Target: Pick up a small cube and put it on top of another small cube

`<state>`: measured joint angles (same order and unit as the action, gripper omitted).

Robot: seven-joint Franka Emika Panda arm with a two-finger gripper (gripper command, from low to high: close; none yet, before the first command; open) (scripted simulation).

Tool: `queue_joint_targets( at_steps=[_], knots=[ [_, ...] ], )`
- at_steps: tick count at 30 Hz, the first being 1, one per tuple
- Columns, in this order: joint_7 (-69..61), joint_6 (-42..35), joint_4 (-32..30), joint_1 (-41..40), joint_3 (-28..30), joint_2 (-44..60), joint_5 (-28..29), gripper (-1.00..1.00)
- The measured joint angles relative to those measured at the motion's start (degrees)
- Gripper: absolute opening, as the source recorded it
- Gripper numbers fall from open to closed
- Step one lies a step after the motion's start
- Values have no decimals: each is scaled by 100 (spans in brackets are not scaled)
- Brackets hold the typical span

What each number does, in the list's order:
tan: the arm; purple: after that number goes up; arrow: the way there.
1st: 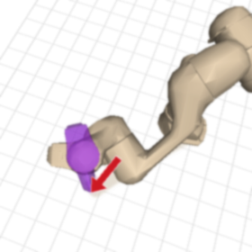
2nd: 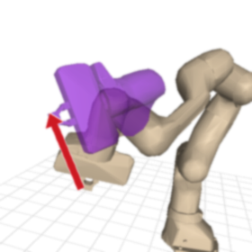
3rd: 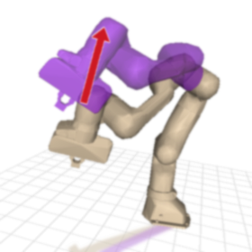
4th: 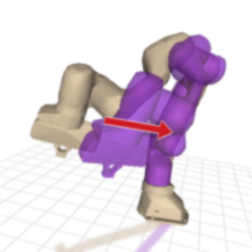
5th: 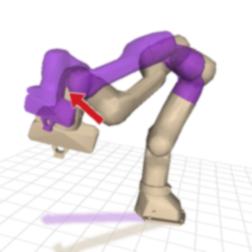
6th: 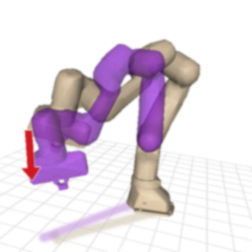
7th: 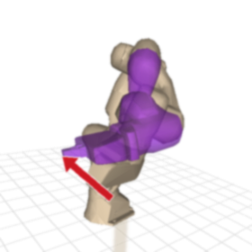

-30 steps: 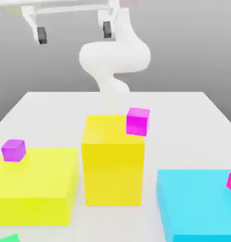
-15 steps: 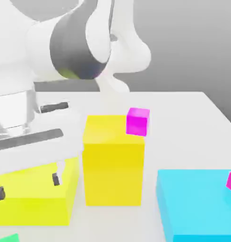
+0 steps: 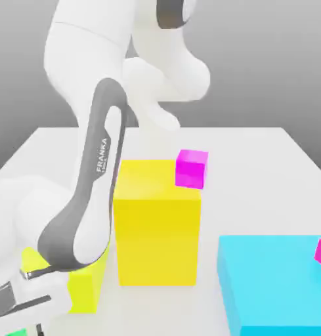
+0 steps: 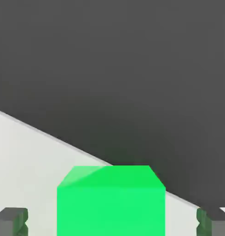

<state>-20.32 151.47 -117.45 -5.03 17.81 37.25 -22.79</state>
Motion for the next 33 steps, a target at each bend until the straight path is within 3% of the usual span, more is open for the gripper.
queue_joint_targets(
  at_steps=[4,8,18,25,33],
  knots=[
    [-23,28,15,-24,-29,55,-29,-100],
    [193,-423,-161,214,282,-578,288,-100],
    [1449,-1226,-1206,386,1316,-2253,852,-100],
    [2791,-1516,-2040,182,1825,-3593,1888,-100],
    [4467,-1766,-3016,-729,1557,-5202,3289,-100]
  ],
)
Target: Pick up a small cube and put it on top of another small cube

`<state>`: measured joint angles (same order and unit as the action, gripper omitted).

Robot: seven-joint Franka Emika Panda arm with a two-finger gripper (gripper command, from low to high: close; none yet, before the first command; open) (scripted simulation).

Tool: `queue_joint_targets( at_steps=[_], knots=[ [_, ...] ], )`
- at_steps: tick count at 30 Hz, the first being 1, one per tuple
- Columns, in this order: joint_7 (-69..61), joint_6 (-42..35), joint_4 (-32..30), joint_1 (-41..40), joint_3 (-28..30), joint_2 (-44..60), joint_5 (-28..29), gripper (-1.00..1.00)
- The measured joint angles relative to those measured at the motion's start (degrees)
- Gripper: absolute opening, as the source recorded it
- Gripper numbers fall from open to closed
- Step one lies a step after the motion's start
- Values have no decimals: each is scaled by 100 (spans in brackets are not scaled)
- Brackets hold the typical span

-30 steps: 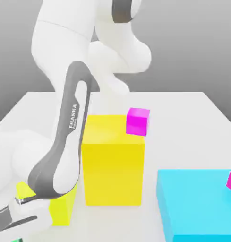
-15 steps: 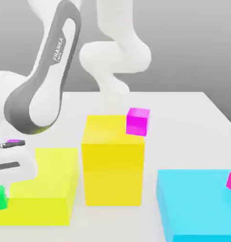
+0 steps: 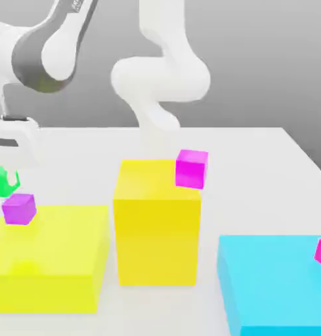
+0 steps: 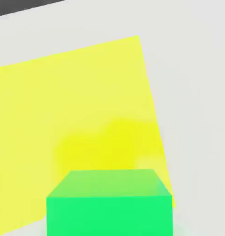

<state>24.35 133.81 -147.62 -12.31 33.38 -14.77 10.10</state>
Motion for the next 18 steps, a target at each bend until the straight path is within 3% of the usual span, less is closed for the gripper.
queue_joint_targets(
  at_steps=[2,6,7,13,18],
  knots=[
    [252,89,-215,-186,-50,-187,185,-100],
    [65,942,-488,-135,82,425,-86,-100],
    [15,1109,-532,-115,111,558,-149,100],
    [-4,1196,-554,-110,123,625,-173,100],
    [281,298,-330,-283,-95,-100,179,100]
  ],
)
